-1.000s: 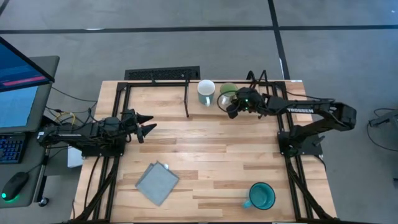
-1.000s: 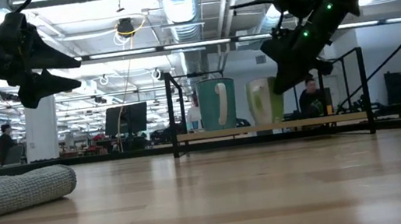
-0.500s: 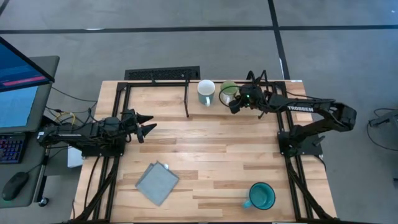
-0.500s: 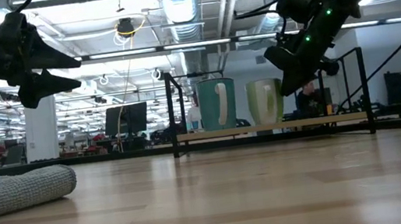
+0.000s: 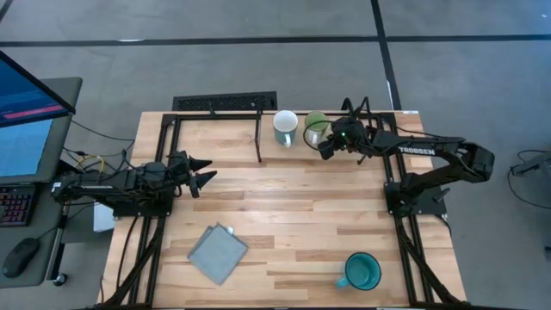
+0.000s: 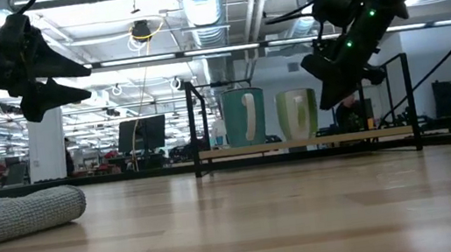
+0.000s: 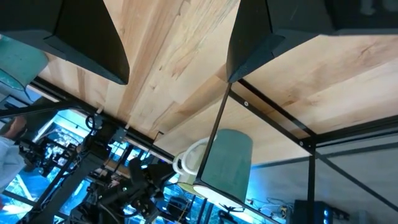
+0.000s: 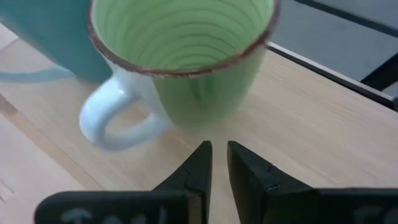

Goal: Stack small to large cups/mugs on shelf
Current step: Put the blue mug on the shelf

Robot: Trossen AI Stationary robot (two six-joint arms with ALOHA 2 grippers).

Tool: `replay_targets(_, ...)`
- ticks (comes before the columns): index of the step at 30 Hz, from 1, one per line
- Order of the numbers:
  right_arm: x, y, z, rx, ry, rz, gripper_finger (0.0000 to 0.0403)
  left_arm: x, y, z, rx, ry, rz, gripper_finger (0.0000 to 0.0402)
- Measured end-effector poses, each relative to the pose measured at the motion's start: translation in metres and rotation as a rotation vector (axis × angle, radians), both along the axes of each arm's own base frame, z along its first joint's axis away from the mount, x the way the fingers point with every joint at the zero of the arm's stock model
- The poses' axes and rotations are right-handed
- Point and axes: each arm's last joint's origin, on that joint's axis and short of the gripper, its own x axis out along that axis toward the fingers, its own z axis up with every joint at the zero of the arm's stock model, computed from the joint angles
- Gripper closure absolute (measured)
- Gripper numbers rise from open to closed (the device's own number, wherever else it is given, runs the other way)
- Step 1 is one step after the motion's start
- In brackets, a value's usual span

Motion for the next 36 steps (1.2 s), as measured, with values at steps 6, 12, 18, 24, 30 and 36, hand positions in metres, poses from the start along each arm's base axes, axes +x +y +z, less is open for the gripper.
replay_targets(6,-0.013,0.010,0.013,0.018,0.014,0.006,0.0329,0.000,0.000,0.000,-0.010,-0.004,-0.007,0.0140)
replay_targets(12,-0.026,0.029,0.051,0.058,-0.076,0.097,0.0329,0.000,0.000,0.000,-0.011,-0.003,-0.016,0.0140)
replay_targets(18,-0.036,0.051,0.079,0.121,-0.123,0.223,0.0329,0.000,-0.001,0.000,-0.011,-0.003,-0.024,0.0140)
replay_targets(24,-0.048,0.061,0.094,0.090,-0.088,0.195,0.0329,0.000,-0.001,0.000,-0.013,-0.003,-0.034,0.0140)
replay_targets(30,-0.058,0.062,0.100,0.121,-0.043,0.155,0.0329,0.001,-0.002,0.000,-0.032,-0.008,-0.074,0.0140)
replay_targets(36,-0.069,0.060,0.093,0.193,0.049,0.079,0.0329,0.001,-0.002,0.000,-0.033,-0.008,-0.073,0.0140)
